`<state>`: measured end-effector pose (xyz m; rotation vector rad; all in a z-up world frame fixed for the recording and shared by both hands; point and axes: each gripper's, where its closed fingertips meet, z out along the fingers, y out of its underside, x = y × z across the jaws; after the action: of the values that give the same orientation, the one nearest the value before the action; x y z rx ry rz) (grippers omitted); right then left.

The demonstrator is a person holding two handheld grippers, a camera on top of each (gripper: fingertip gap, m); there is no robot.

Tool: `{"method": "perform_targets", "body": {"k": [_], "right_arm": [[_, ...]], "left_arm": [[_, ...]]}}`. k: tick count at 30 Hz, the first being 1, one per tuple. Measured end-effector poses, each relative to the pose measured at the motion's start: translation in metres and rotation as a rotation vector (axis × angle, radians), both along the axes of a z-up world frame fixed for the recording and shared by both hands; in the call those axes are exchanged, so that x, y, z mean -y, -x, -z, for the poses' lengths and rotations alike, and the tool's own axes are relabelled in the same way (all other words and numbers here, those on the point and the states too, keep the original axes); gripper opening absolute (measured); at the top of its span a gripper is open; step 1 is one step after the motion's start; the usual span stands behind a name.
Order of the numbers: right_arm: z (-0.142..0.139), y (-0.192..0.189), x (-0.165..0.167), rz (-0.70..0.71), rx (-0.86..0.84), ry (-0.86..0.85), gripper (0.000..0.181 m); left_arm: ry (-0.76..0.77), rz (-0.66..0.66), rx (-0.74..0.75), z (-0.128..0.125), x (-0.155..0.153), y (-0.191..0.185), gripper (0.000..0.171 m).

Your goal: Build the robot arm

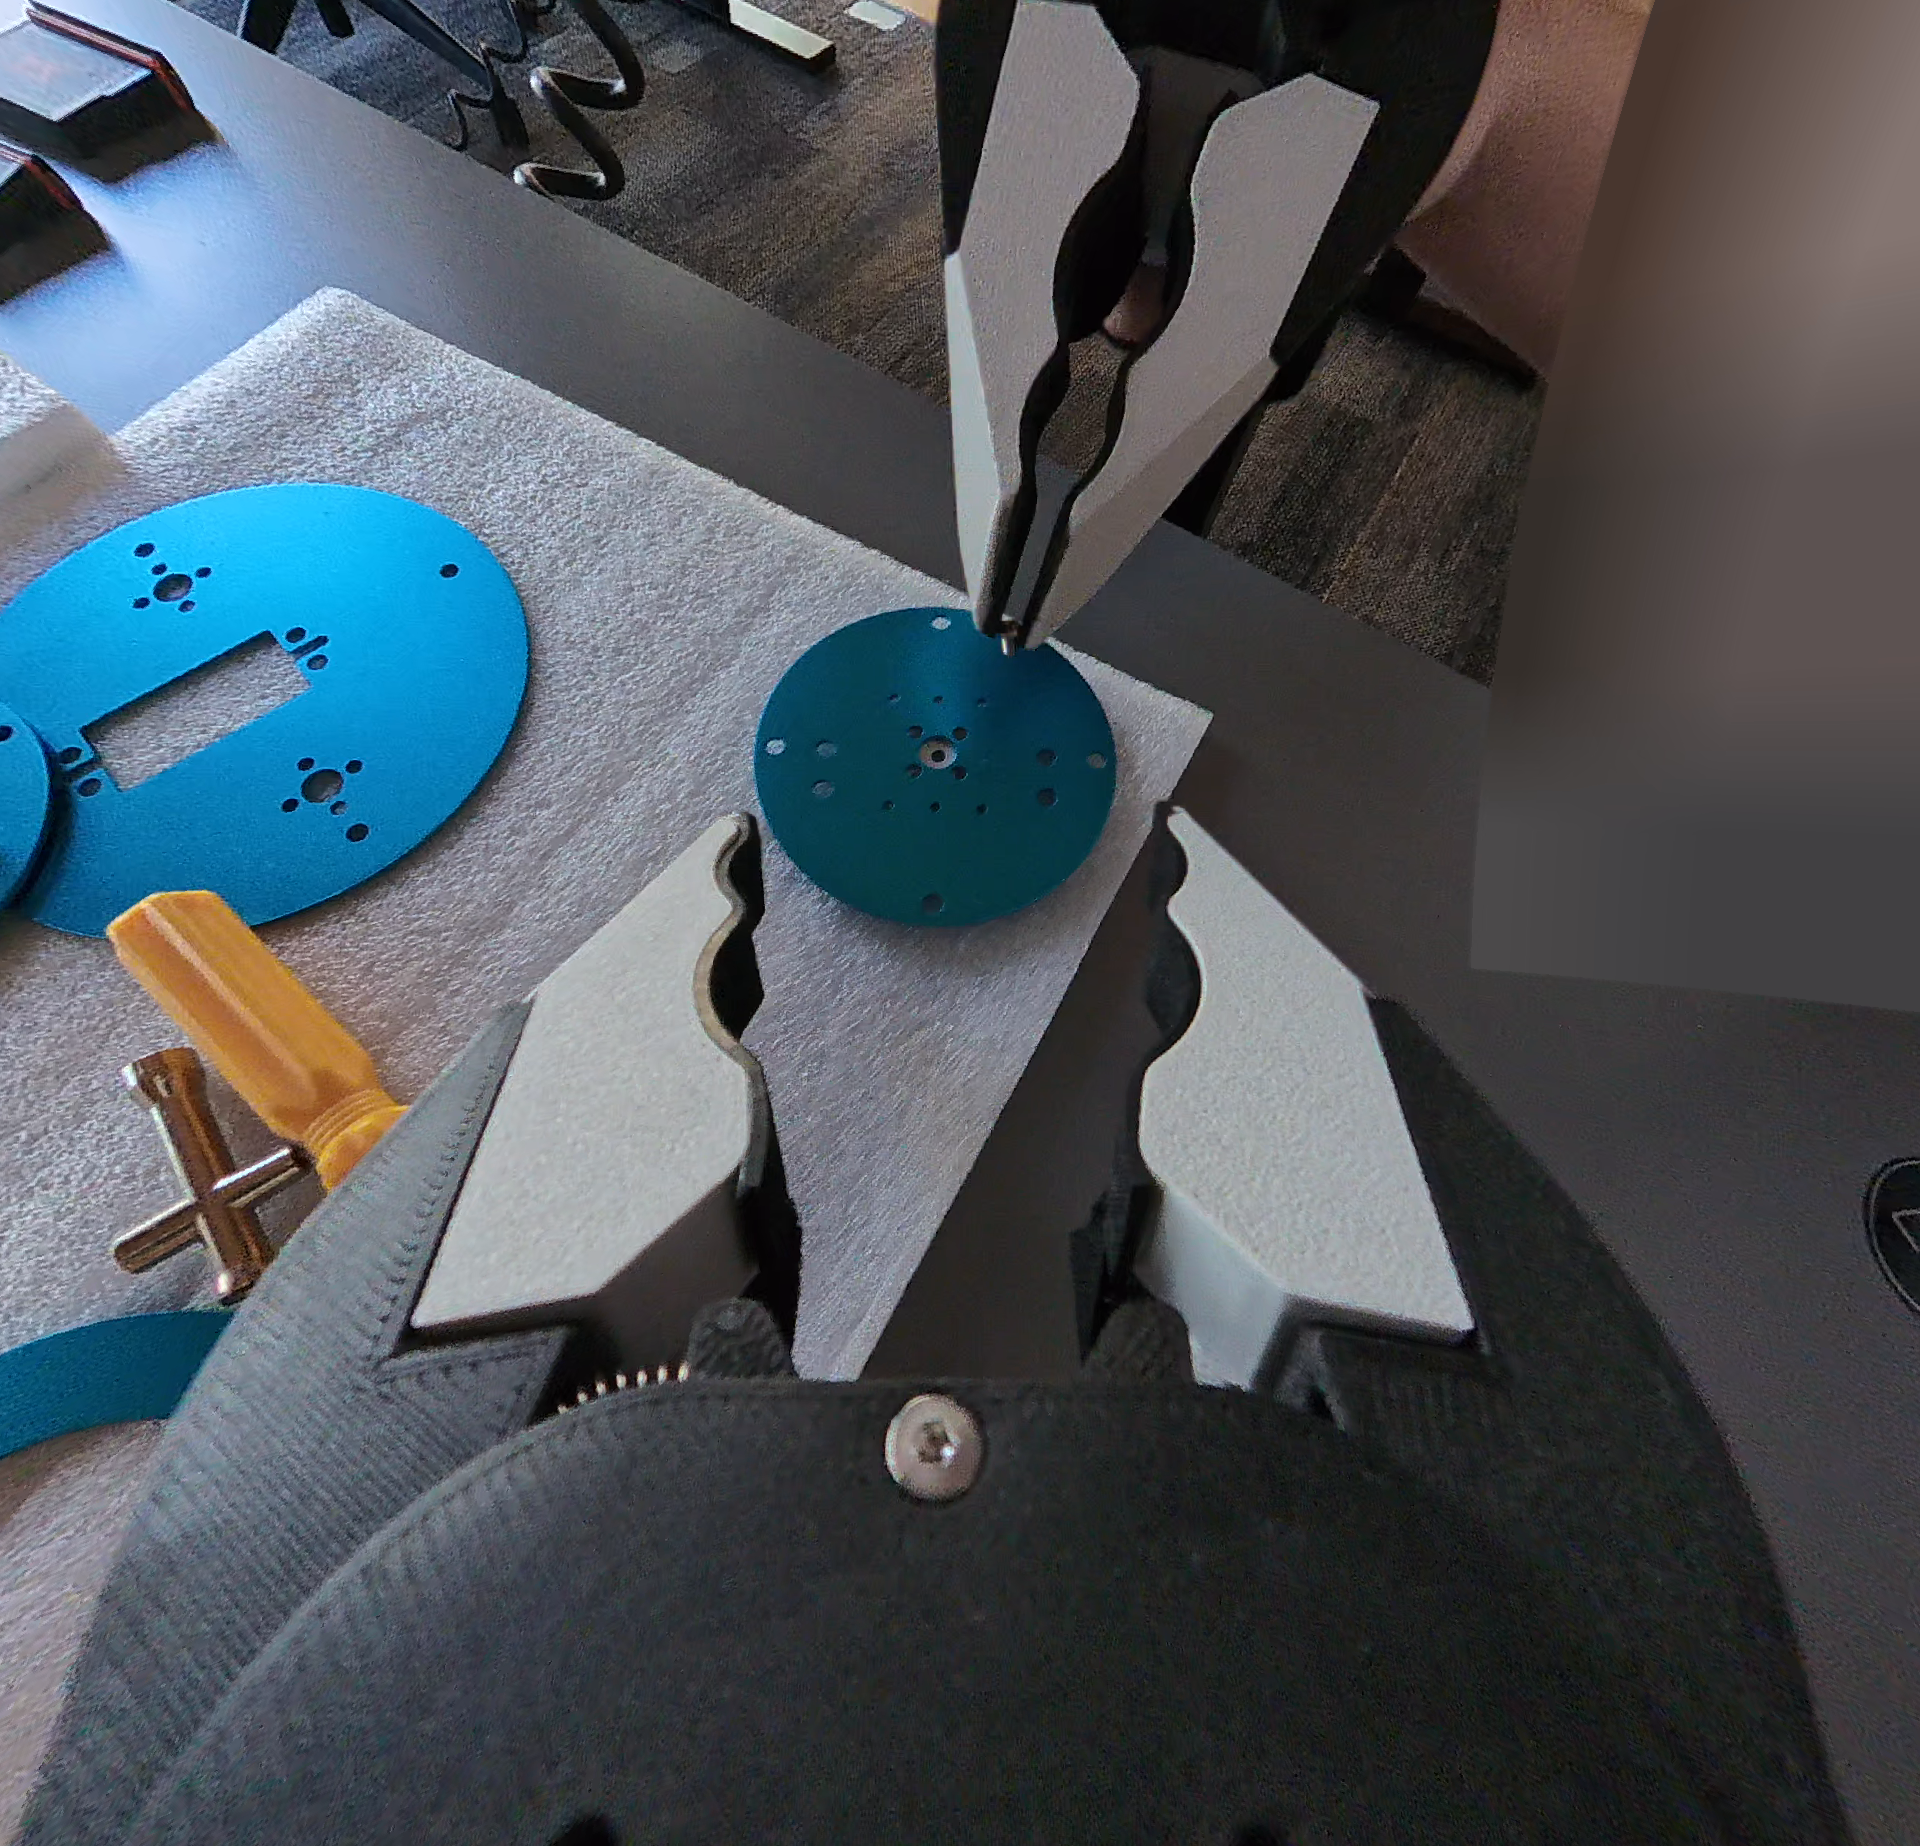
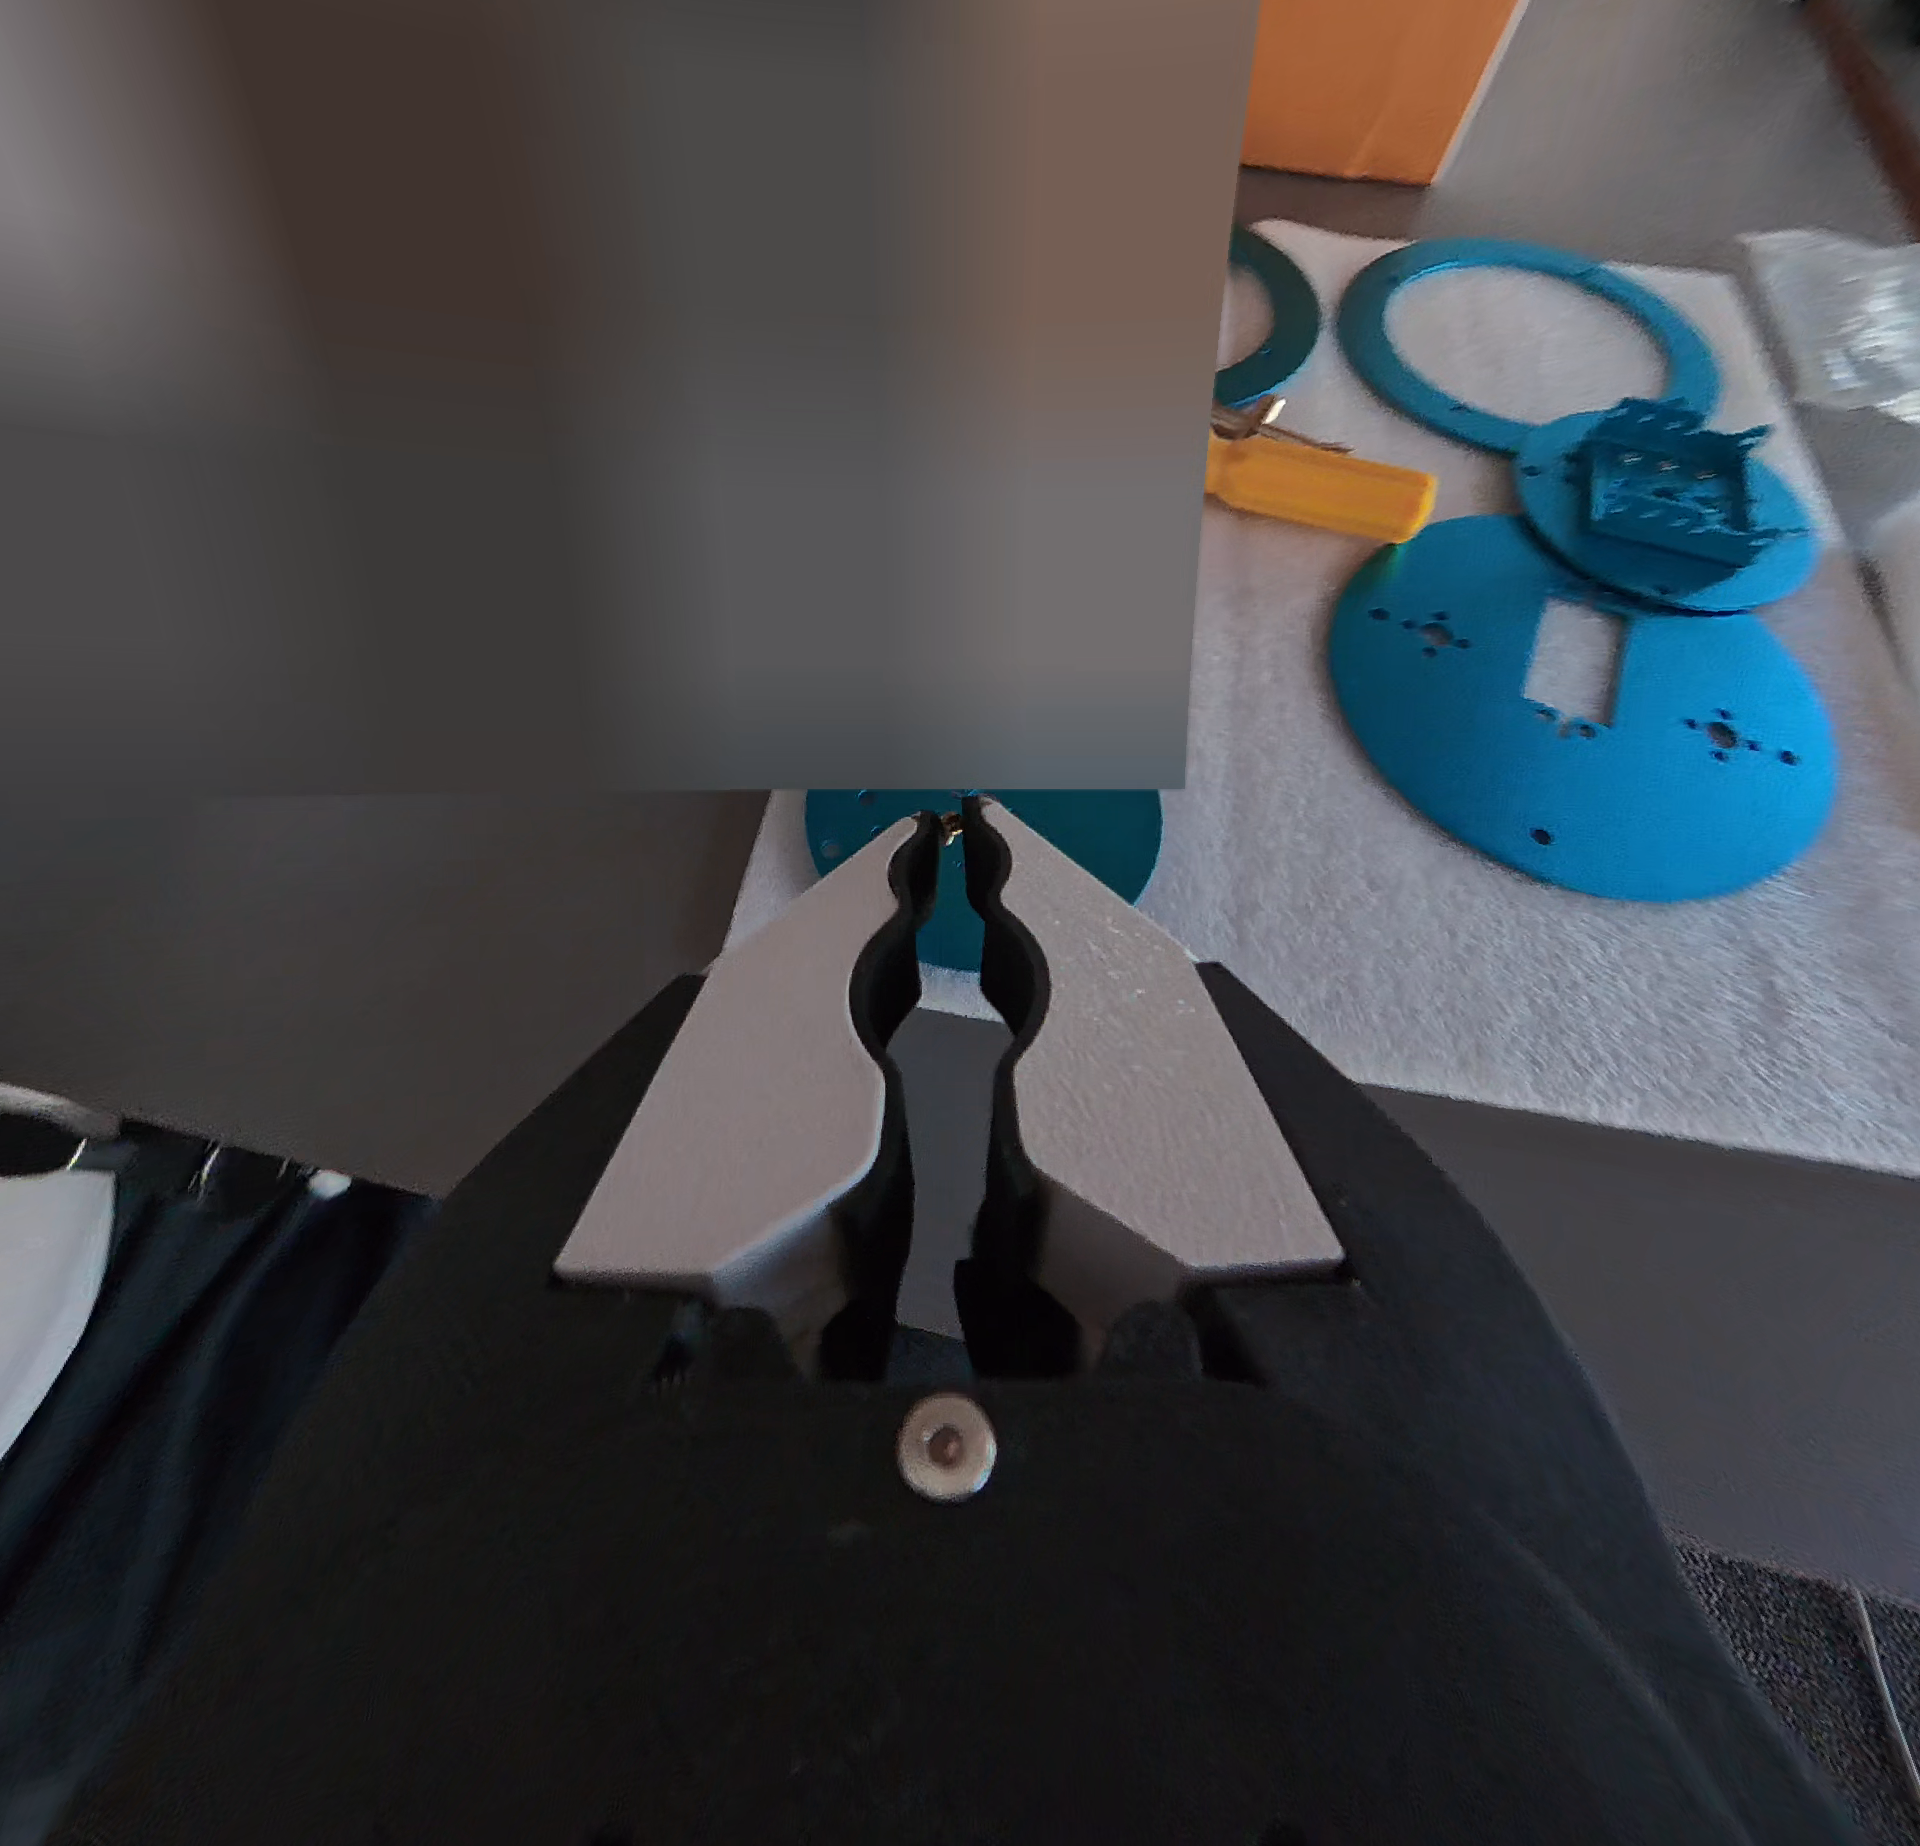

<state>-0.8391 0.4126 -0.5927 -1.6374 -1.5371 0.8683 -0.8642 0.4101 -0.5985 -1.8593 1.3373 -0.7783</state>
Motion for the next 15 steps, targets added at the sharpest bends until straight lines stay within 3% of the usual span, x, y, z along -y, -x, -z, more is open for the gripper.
{"method": "perform_targets", "body": {"k": [6, 15], "right_arm": [[0.006, 0.007, 0.002, -0.143, 0.070, 0.069, 0.004], [0.012, 0.009, -0.003, -0.220, 0.103, 0.160, 0.004]], "left_arm": [[-0.023, 0.001, -0.022, 0.000, -0.002, 0.005, 0.073], [-0.044, 0.007, -0.047, 0.001, -0.002, 0.009, 0.073]]}}
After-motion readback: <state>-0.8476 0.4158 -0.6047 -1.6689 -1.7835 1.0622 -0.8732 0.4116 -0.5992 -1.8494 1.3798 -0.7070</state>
